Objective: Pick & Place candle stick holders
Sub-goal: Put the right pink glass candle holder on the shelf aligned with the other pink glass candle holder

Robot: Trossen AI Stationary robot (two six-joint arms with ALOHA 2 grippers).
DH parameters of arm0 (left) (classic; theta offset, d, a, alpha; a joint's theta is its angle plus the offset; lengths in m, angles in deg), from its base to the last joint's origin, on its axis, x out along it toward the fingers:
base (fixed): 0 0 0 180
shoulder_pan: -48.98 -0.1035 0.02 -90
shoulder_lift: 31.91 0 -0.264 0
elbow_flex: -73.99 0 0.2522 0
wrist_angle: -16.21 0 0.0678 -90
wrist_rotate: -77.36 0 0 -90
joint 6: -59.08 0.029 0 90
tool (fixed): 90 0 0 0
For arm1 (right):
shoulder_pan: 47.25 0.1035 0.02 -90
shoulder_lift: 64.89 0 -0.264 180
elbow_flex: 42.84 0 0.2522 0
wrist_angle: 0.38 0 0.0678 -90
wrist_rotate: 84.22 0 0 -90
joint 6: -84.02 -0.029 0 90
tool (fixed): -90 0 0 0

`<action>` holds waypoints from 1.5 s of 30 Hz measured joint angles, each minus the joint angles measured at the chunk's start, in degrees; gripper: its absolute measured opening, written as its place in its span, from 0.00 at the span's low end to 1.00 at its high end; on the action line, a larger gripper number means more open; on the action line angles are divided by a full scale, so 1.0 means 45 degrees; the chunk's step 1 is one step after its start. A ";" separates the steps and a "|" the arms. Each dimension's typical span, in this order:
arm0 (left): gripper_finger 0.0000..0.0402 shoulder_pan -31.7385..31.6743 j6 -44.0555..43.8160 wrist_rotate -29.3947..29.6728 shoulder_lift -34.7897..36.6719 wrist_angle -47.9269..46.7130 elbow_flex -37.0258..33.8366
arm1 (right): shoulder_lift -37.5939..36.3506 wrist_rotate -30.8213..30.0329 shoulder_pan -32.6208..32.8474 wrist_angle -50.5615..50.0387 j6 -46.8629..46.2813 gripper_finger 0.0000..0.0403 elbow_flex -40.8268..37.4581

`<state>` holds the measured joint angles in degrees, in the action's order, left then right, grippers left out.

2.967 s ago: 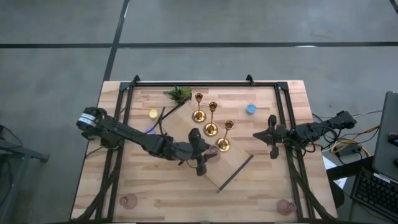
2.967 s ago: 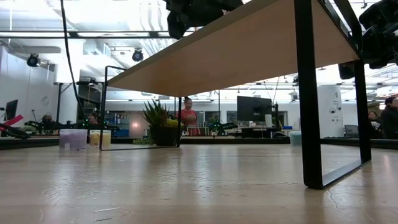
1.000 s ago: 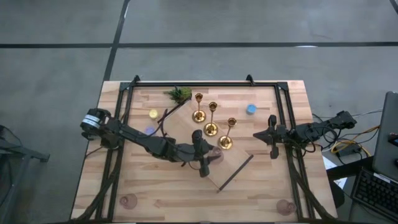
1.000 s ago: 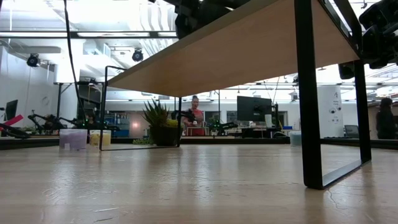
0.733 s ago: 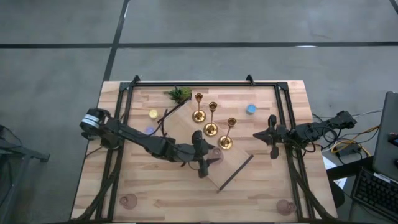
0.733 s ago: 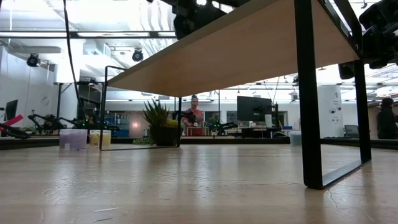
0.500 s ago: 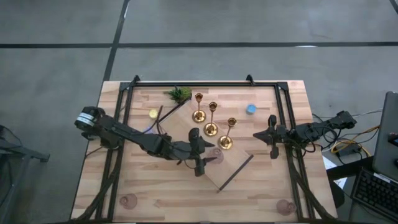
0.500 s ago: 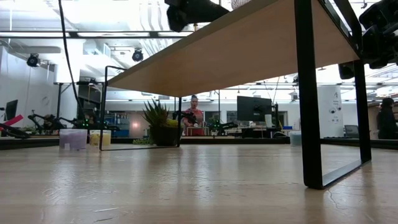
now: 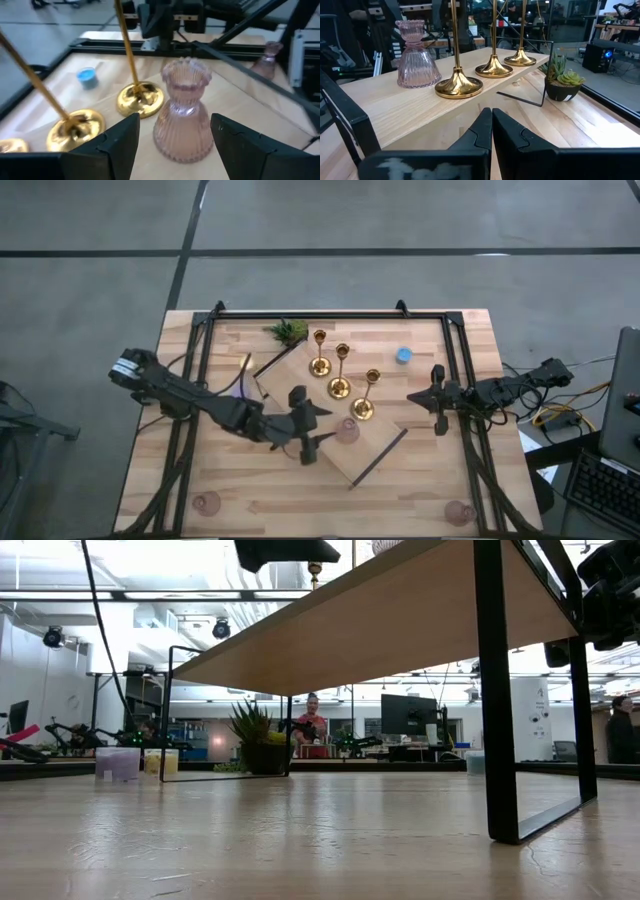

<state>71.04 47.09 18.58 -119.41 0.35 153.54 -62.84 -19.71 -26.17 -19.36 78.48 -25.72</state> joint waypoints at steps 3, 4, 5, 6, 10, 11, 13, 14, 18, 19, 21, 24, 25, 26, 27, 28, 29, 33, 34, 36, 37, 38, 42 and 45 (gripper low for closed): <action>0.62 0.0442 0.0099 0.0545 -0.0010 0.0259 -0.0307 | -0.0006 0.0001 0.0005 0.0000 0.0000 0.02 0.0000; 0.62 0.0590 0.0094 0.0600 -0.0015 0.0392 -0.0448 | 0.0003 -0.0003 0.0000 0.0002 0.0000 0.02 0.0000; 0.62 0.0735 0.0103 0.0631 -0.0016 0.0542 -0.0627 | -0.0001 0.0001 0.0000 0.0000 0.0000 0.02 0.0000; 0.62 0.0880 0.0131 0.0631 -0.0020 0.0783 -0.0835 | -0.0002 0.0002 0.0000 0.0000 0.0000 0.02 0.0000; 0.62 0.1515 0.0578 0.0669 -0.0029 0.2202 -0.1761 | -0.0002 -0.0003 0.0000 0.0004 0.0000 0.02 0.0000; 0.62 0.1702 0.0860 0.0667 -0.0029 0.2734 -0.2053 | -0.0002 -0.0003 0.0000 0.0000 0.0000 0.02 0.0000; 0.62 0.2081 0.1490 0.0660 -0.0029 0.3935 -0.2688 | -0.0002 -0.0003 0.0000 0.0003 0.0000 0.02 0.0000; 0.62 0.2262 0.1731 0.0655 -0.0034 0.4528 -0.2992 | -0.0002 -0.0003 0.0000 0.0000 0.0000 0.02 0.0000; 0.62 0.2868 0.2312 0.0156 0.0150 0.5937 -0.3867 | -0.0002 -0.0008 0.0000 0.0005 0.0235 0.02 0.0000; 0.62 0.2955 0.2360 -0.0013 0.0210 0.6120 -0.4006 | -0.0002 -0.0003 0.0002 0.0005 0.0351 0.02 0.0000; 0.62 0.3008 0.2253 -0.0142 0.0291 0.6195 -0.4227 | -0.0002 -0.0007 0.0000 0.0005 0.0647 0.02 0.0000; 0.62 0.2981 0.1708 -0.0148 0.0306 0.6177 -0.4444 | 0.0028 -0.0008 0.0000 0.0194 -0.0340 0.02 -0.0012; 0.62 0.2979 0.1653 -0.0170 0.0306 0.6170 -0.4478 | 0.0053 -0.0008 0.0000 0.0489 -0.1485 0.02 -0.0029; 0.62 0.2979 0.1693 -0.0258 0.0306 0.6183 -0.4489 | 0.0071 -0.0044 0.0000 0.0826 -0.2524 0.02 -0.0029; 0.62 0.2979 0.1766 -0.0341 0.0306 0.6225 -0.4489 | 0.0071 -0.0204 0.0000 0.1245 -0.3151 0.02 -0.0034; 0.62 0.2980 0.1863 -0.0388 0.0306 0.6269 -0.4489 | 0.0076 -0.0402 0.0000 0.1576 -0.3497 0.02 -0.0034; 0.62 0.2984 0.1967 -0.0412 0.0306 0.6316 -0.4489 | 0.0072 -0.0483 0.0000 0.1755 -0.3671 0.02 -0.0034; 0.62 0.2959 0.2614 -0.0471 0.0311 0.6349 -0.4484 | 0.0061 -0.0712 -0.0005 0.2575 -0.3470 0.02 -0.0049; 0.62 0.2959 0.2885 -0.0485 0.0311 0.6290 -0.4485 | 0.0061 -0.0707 -0.0005 0.2983 -0.3424 0.02 -0.0049; 0.62 0.2959 0.3034 -0.0486 0.0306 0.6225 -0.4485 | 0.0057 -0.0684 0.0000 0.3877 -0.3462 0.02 -0.0049; 0.62 0.2959 0.2986 -0.0486 0.0306 0.6231 -0.4489 | 0.0048 -0.0641 0.0000 0.4226 -0.3611 0.02 -0.0049; 0.62 0.2954 0.2964 -0.0486 0.0306 0.6235 -0.4484 | 0.0047 -0.0406 0.0000 0.4501 -0.3904 0.02 -0.0049; 0.62 0.2954 0.2973 -0.0491 0.0301 0.6231 -0.4484 | 0.0420 0.2307 0.0006 0.5512 -0.4764 0.02 -0.0049; 0.62 0.2941 0.2997 -0.0491 0.0301 0.6231 -0.4484 | 0.1383 0.3581 0.0107 0.6319 -0.5571 0.02 -0.0049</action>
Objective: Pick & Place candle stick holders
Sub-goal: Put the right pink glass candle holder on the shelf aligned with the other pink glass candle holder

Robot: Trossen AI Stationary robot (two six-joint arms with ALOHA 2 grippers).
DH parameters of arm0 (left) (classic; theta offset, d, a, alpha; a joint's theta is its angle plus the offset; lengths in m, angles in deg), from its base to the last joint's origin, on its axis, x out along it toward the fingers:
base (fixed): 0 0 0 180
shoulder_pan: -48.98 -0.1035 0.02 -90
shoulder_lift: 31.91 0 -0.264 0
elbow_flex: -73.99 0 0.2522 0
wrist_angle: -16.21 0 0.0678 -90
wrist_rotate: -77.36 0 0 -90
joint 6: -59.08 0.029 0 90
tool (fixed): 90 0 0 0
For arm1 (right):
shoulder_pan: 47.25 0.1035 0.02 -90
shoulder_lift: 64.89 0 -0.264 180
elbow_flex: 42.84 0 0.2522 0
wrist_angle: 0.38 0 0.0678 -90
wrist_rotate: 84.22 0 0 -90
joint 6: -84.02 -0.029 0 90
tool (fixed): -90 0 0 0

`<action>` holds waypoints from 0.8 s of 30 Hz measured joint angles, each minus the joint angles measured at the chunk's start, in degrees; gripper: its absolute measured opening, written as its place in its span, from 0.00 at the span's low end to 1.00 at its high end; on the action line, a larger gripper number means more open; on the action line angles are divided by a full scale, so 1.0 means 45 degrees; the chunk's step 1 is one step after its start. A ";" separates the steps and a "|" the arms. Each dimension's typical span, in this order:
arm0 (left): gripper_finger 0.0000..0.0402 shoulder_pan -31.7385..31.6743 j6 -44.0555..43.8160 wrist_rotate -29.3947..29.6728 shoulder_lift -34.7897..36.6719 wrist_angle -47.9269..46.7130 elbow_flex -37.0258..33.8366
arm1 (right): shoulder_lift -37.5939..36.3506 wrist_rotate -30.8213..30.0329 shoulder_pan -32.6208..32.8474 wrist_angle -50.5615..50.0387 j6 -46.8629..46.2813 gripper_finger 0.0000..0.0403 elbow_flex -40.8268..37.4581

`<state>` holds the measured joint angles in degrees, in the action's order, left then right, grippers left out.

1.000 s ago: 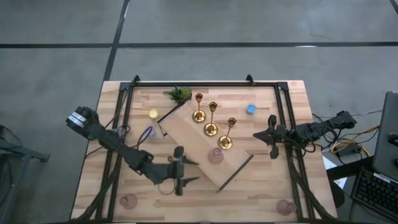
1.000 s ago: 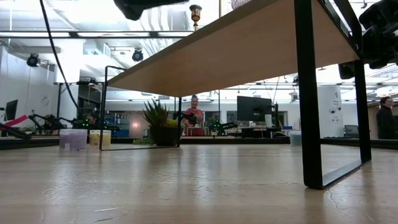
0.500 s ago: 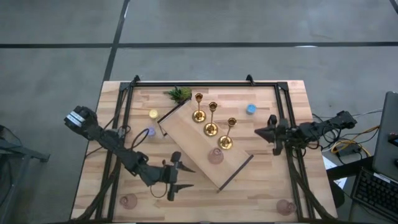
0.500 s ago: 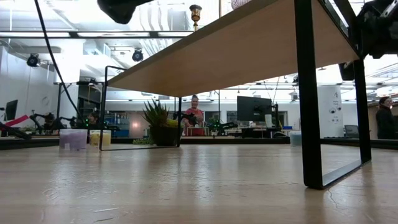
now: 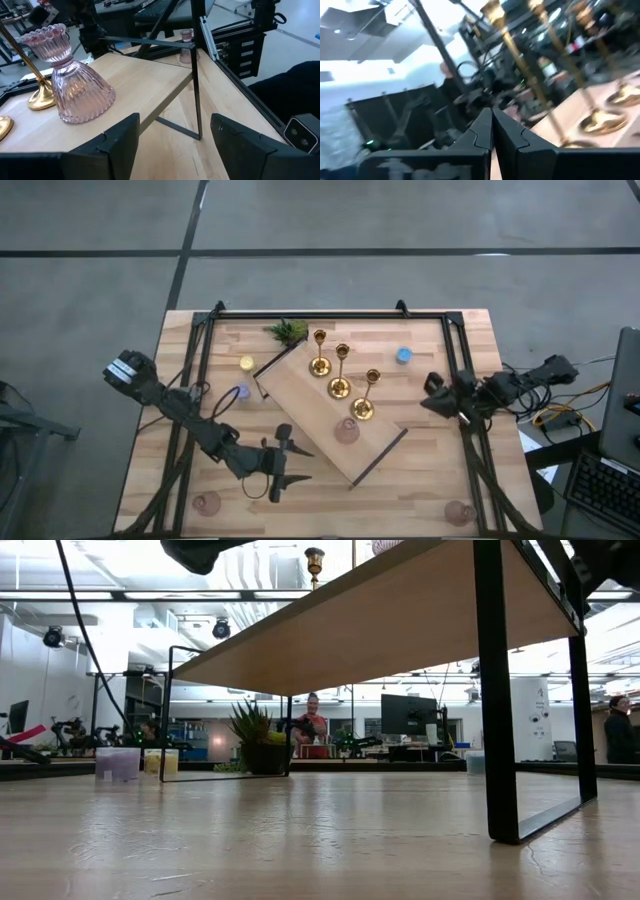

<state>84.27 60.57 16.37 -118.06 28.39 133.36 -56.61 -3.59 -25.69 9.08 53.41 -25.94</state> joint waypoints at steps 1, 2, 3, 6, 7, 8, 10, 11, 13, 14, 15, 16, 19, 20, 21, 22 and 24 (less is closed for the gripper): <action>0.62 -0.0019 -0.0003 0.0000 0.0000 -0.0001 0.0000 | 0.0496 0.0058 0.0092 0.0279 -0.0214 0.02 0.0000; 0.62 -0.0041 -0.0005 -0.0003 0.0000 0.0004 0.0000 | 0.1021 0.0069 0.0177 0.0427 -0.0435 0.02 0.0032; 0.62 -0.0045 -0.0005 0.0000 0.0000 0.0004 0.0000 | 0.1578 0.0089 0.0263 0.0476 -0.0658 0.02 0.0114; 0.62 -0.0069 -0.0034 0.0000 -0.0005 -0.0001 0.0000 | 0.3430 0.0277 0.0735 0.0485 -0.1328 0.02 0.0697; 0.62 -0.0069 -0.0067 0.0000 -0.0005 -0.0001 0.0000 | 0.3999 0.0434 0.0959 0.0475 -0.1464 0.02 0.0977; 0.62 -0.0069 -0.0106 0.0000 -0.0005 -0.0005 0.0000 | 0.4634 0.0574 0.1199 0.0389 -0.1578 0.02 0.1360; 0.62 -0.0064 -0.0177 0.0000 -0.0005 -0.0044 -0.0003 | 0.5785 0.0738 0.1723 -0.0407 -0.2000 0.02 0.2270; 0.62 -0.0064 -0.0237 -0.0002 -0.0005 -0.0071 -0.0005 | 0.6338 0.0772 0.1992 -0.1257 -0.2299 0.02 0.2834; 0.62 -0.0063 -0.0335 -0.0005 -0.0005 -0.0070 -0.0031 | 0.7384 0.0772 0.2518 -0.3707 -0.3149 0.02 0.4128; 0.62 -0.0054 -0.0367 -0.0003 -0.0005 -0.0069 -0.0059 | 0.7903 0.0762 0.2774 -0.5092 -0.3692 0.02 0.4800; 0.62 -0.0054 -0.0413 -0.0005 -0.0010 -0.0069 -0.0099 | 0.8475 0.0762 0.2981 -0.6478 -0.4364 0.02 0.5493; 0.62 -0.0054 -0.0434 -0.0005 -0.0010 -0.0069 -0.0147 | 0.9038 0.0762 0.3178 -0.7774 -0.5140 0.02 0.6133; 0.62 -0.0054 -0.0644 -0.0005 -0.0010 -0.0084 -0.0227 | 1.0764 0.0844 0.3827 -1.1174 -0.7251 0.02 0.7978; 0.62 -0.0054 -0.0712 -0.0007 -0.0010 -0.0081 -0.0233 | 1.1309 0.0999 0.4079 -1.2069 -0.7756 0.02 0.8595; 0.62 -0.0054 -0.0757 -0.0005 -0.0010 -0.0072 -0.0233 | 1.1859 0.1160 0.4334 -1.2963 -0.8236 0.02 0.9200; 0.62 -0.0054 -0.0763 -0.0005 -0.0010 -0.0061 -0.0233 | 1.2359 0.1369 0.4574 -1.3699 -0.8673 0.02 0.9737; 0.62 -0.0054 -0.0763 -0.0005 -0.0010 -0.0059 -0.0233 | 1.3446 0.1755 0.5077 -1.5175 -0.9328 0.02 1.0882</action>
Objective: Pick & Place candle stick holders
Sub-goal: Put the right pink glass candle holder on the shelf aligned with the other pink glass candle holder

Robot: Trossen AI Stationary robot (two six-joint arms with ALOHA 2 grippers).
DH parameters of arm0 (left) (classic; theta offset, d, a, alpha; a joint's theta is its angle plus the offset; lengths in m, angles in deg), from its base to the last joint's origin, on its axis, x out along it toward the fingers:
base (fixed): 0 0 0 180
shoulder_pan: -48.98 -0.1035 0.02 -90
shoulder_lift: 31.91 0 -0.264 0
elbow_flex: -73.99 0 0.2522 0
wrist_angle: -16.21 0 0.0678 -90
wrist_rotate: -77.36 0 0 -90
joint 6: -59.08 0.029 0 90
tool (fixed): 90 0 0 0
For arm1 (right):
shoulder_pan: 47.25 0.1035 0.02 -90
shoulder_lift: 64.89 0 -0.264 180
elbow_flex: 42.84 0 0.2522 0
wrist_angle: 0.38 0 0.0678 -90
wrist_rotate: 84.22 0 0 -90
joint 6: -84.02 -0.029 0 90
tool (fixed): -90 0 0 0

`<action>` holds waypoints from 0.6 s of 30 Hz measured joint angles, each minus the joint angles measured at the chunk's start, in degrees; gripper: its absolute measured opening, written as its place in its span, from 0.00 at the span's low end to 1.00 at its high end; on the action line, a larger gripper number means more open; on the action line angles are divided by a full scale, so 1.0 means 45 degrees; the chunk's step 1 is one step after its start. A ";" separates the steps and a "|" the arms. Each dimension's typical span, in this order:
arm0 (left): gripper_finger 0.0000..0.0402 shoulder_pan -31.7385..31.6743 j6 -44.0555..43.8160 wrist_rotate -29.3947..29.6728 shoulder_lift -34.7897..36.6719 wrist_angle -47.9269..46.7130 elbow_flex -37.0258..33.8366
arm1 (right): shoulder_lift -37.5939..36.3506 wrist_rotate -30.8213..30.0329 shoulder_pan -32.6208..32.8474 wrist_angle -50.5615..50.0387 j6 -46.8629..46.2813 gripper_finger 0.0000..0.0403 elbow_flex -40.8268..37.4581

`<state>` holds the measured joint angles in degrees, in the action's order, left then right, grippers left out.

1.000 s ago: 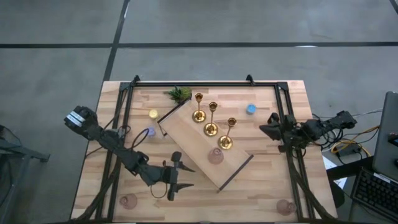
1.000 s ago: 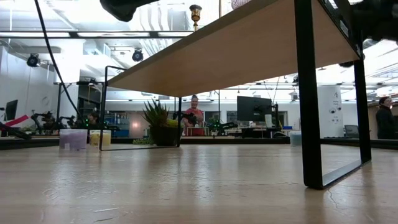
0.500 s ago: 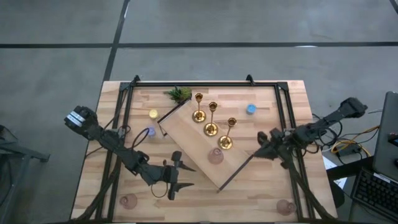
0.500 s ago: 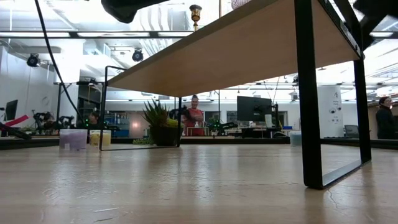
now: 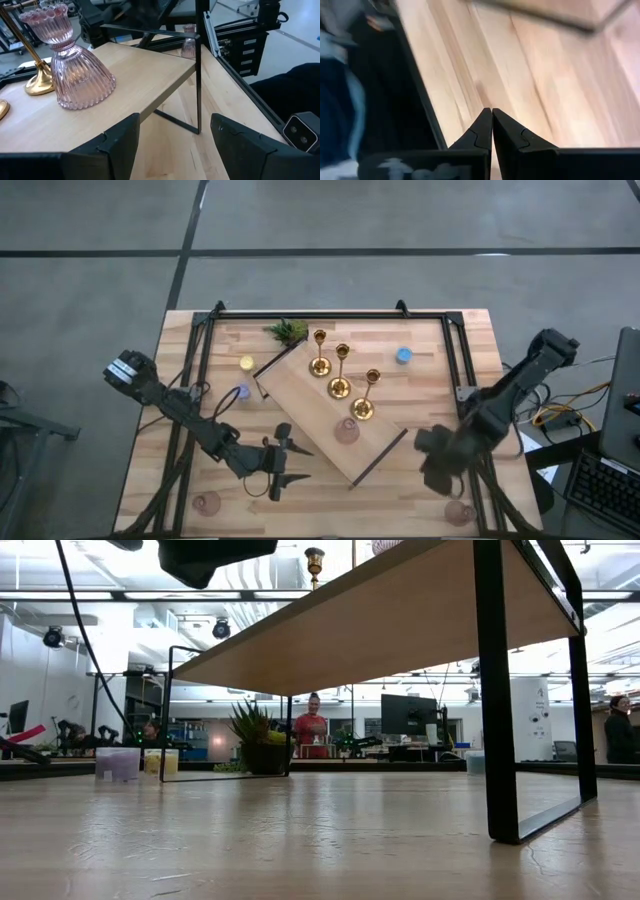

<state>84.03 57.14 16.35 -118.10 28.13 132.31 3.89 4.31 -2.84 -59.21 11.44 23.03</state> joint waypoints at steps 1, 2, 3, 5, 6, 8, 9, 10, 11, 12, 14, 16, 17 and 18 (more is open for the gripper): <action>0.62 -0.0005 0.0000 0.0000 0.0000 0.0005 0.0000 | 0.0484 0.0099 0.0244 -0.0637 -0.0239 0.02 0.0530; 0.62 -0.0010 0.0000 0.0000 0.0000 0.0009 0.0000 | 0.0994 0.0212 0.0483 -0.1291 -0.0424 0.02 0.1098; 0.62 -0.0010 0.0000 0.0000 0.0000 0.0009 0.0000 | 0.1458 0.0273 0.0693 -0.1915 -0.0567 0.02 0.1644; 0.62 -0.0010 0.0000 0.0000 0.0000 0.0009 0.0000 | 0.2374 0.0414 0.1100 -0.3032 -0.0964 0.02 0.2703; 0.62 -0.0010 0.0000 -0.0003 0.0000 0.0012 0.0000 | 0.2801 0.0489 0.1276 -0.3653 -0.1281 0.02 0.3196; 0.62 -0.0010 0.0000 -0.0002 0.0000 0.0009 0.0000 | 0.3599 0.0868 0.1544 -0.4691 -0.1840 0.02 0.4210; 0.62 -0.0010 0.0000 0.0000 0.0000 0.0009 0.0000 | 0.3947 0.1132 0.1662 -0.5123 -0.2119 0.02 0.4669; 0.62 -0.0010 0.0000 0.0000 0.0000 0.0009 0.0000 | 0.4292 0.1390 0.1790 -0.5569 -0.2436 0.02 0.5100; 0.62 -0.0010 0.0000 0.0000 -0.0002 0.0009 0.0000 | 0.4636 0.1587 0.1921 -0.5891 -0.2758 0.02 0.5481; 0.62 -0.0010 0.0000 0.0000 0.0000 0.0010 0.0000 | 0.4947 0.1707 0.2040 -0.6072 -0.3090 0.02 0.5828; 0.62 -0.0010 0.0003 0.0000 0.0000 0.0009 0.0000 | 0.5506 0.1780 0.2302 -0.6096 -0.3642 0.03 0.6371; 0.62 -0.0010 0.0032 0.0000 0.0000 0.0012 0.0000 | 0.5937 0.2081 0.2509 -0.6119 -0.4019 0.06 0.6739; 0.62 -0.0010 0.0034 -0.0002 0.0000 0.0014 0.0000 | 0.6149 0.2311 0.2614 -0.6142 -0.4268 0.08 0.6883; 0.62 -0.0010 0.0037 0.0000 0.0000 0.0013 0.0000 | 0.6331 0.2434 0.2724 -0.6187 -0.4529 0.10 0.6974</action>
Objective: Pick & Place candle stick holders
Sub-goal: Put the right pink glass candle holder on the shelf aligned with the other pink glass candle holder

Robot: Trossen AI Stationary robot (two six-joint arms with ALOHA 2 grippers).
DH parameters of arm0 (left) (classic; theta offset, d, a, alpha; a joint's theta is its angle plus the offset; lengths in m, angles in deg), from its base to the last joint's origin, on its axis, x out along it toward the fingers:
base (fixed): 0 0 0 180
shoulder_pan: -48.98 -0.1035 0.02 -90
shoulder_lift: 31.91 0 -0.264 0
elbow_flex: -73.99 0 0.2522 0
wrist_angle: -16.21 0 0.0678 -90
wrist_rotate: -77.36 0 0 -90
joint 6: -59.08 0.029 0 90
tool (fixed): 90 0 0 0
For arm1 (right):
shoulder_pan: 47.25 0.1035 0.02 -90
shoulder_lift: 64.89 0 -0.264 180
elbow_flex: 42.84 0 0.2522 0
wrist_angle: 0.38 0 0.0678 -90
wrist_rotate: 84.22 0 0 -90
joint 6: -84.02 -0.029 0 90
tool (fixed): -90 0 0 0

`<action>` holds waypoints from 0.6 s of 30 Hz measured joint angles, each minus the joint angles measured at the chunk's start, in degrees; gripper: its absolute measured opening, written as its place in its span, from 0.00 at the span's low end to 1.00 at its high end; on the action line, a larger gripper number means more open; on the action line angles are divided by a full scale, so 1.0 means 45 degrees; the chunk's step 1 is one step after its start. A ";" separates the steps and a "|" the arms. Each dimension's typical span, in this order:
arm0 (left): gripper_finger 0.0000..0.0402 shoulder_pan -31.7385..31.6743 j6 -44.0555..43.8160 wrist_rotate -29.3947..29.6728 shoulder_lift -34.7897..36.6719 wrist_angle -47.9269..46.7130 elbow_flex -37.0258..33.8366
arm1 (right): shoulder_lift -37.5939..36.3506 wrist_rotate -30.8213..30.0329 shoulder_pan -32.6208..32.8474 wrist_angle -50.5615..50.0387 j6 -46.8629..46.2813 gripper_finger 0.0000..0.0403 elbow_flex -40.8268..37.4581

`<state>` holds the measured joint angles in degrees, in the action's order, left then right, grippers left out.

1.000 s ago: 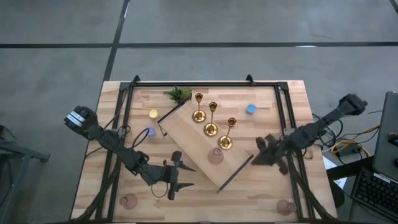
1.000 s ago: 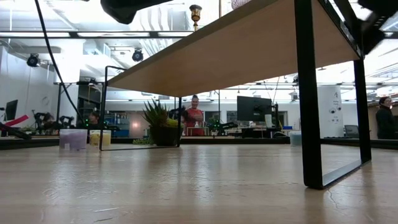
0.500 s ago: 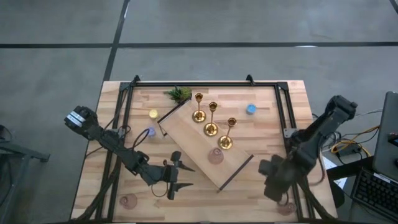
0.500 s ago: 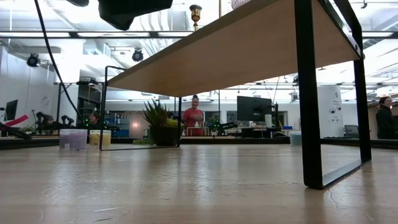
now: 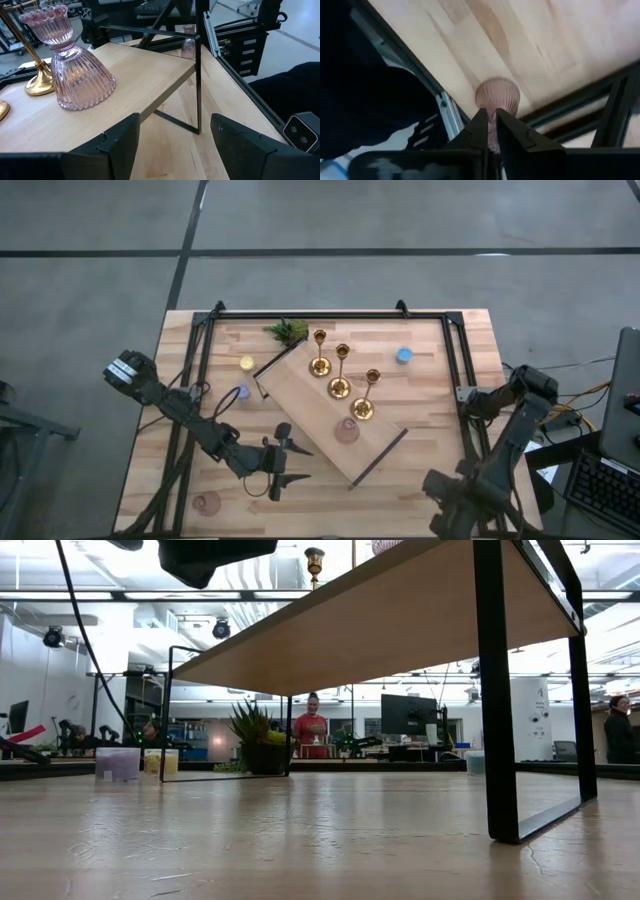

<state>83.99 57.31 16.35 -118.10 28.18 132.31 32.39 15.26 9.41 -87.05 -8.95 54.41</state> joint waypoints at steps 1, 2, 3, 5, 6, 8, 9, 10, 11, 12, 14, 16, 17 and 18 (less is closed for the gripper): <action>0.62 0.0000 0.0002 0.0000 0.0000 0.0001 0.0000 | 0.0156 0.0044 0.0123 -0.0043 -0.0277 0.12 0.0053; 0.62 0.0000 0.0007 -0.0005 0.0000 0.0001 0.0000 | 0.0259 0.0063 0.0241 -0.0053 -0.0532 0.14 0.0093; 0.62 0.0000 0.0007 0.0000 0.0000 0.0001 0.0000 | 0.0299 0.0178 0.0343 -0.0015 -0.0798 0.17 0.0100; 0.62 0.0000 0.0034 -0.0003 0.0000 0.0001 0.0000 | 0.0331 0.0460 0.0563 0.0011 -0.1447 0.23 0.0115; 0.62 0.0000 0.0053 -0.0001 0.0000 0.0001 0.0000 | 0.0348 0.0525 0.0669 0.0033 -0.1780 0.25 0.0110; 0.62 -0.0005 0.0106 -0.0001 0.0000 0.0001 -0.0001 | 0.0350 0.0545 0.0938 0.0139 -0.2549 0.30 0.0101; 0.62 -0.0005 0.0138 0.0000 0.0000 0.0001 0.0000 | 0.0350 0.0555 0.1046 0.0164 -0.2943 0.32 0.0104; 0.62 -0.0005 0.0143 -0.0002 0.0000 0.0001 -0.0002 | 0.0341 0.0564 0.1162 0.0245 -0.3323 0.34 0.0102; 0.62 -0.0005 0.0143 0.0000 0.0000 0.0002 0.0000 | 0.0343 0.0570 0.1287 0.0330 -0.3646 0.36 0.0104; 0.62 -0.0008 0.0143 0.0000 0.0000 0.0001 0.0000 | 0.0344 0.0570 0.1414 0.0339 -0.3963 0.37 0.0098; 0.62 -0.0015 0.0145 0.0000 0.0000 0.0001 -0.0003 | 0.0364 0.0570 0.1593 0.0338 -0.4430 0.38 0.0086; 0.62 -0.0015 0.0255 0.0000 0.0000 0.0001 -0.0002 | 0.0439 0.0566 0.1720 0.0345 -0.4637 0.39 0.0046; 0.62 -0.0015 0.0333 0.0000 0.0000 0.0001 -0.0004 | 0.0497 0.0566 0.1773 0.0351 -0.4669 0.39 0.0002; 0.62 -0.0015 0.0386 0.0000 0.0000 0.0001 0.0000 | 0.0559 0.0566 0.1782 0.0370 -0.4687 0.39 -0.0040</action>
<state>83.92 59.04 16.35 -118.10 28.19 132.31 34.90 17.81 17.43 -85.38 -30.04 54.23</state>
